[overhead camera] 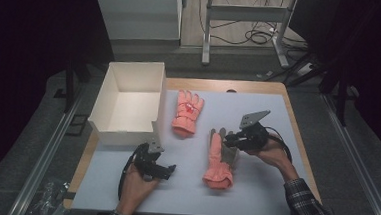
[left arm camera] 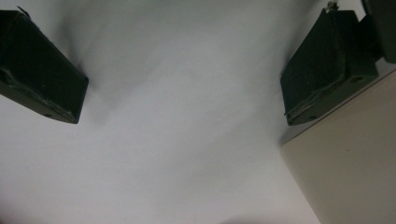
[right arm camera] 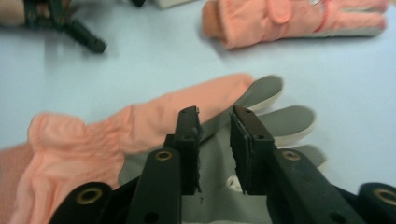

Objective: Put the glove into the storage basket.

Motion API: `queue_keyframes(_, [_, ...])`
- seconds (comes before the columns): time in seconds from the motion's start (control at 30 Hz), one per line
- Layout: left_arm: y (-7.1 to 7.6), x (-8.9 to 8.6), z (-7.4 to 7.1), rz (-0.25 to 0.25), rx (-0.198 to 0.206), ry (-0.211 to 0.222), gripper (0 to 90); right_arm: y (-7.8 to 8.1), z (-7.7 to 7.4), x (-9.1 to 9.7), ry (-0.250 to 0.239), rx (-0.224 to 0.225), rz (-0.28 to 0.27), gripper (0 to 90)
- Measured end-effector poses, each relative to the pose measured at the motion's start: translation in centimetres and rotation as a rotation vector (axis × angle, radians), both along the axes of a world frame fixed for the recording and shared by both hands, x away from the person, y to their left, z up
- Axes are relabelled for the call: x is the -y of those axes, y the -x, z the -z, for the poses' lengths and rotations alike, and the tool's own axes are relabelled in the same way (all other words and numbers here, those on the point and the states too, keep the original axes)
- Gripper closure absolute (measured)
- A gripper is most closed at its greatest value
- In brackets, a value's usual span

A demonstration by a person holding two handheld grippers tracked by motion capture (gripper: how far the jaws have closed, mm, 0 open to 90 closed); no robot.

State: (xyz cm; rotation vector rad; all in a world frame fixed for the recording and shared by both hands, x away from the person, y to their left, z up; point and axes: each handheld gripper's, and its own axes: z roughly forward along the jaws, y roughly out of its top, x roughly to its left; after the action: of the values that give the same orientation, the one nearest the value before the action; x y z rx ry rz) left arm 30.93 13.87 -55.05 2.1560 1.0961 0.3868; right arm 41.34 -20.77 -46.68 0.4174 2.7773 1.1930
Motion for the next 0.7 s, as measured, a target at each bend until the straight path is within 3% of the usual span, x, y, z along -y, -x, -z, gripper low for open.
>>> queue_keyframes(0.17, [0.0,0.0,0.0,0.000,0.000,-0.001,0.9,-0.6,-0.5,-0.2,-0.011,0.004,0.073,65.6])
queue_keyframes(0.2, [0.0,0.0,0.0,0.000,0.000,0.000,0.9,-1.2,-0.7,-0.4,-0.016,0.011,0.131,60.9])
queue_keyframes(0.23, [0.0,0.0,0.0,0.000,-0.001,0.000,0.9,-1.2,-0.7,-0.4,-0.016,0.011,0.131,60.9])
queue_keyframes(0.27, [0.0,0.0,0.0,0.000,0.000,0.001,0.9,-1.8,-0.9,-0.7,-0.030,0.008,0.178,58.3])
queue_keyframes(0.37, [0.0,0.0,0.0,0.000,0.000,0.000,0.9,-2.6,-1.1,-1.6,-0.037,0.005,0.223,54.2])
queue_keyframes(0.7, [0.0,0.0,0.0,0.001,0.001,0.001,0.9,-4.7,-1.4,-6.1,-0.050,0.023,0.278,52.0])
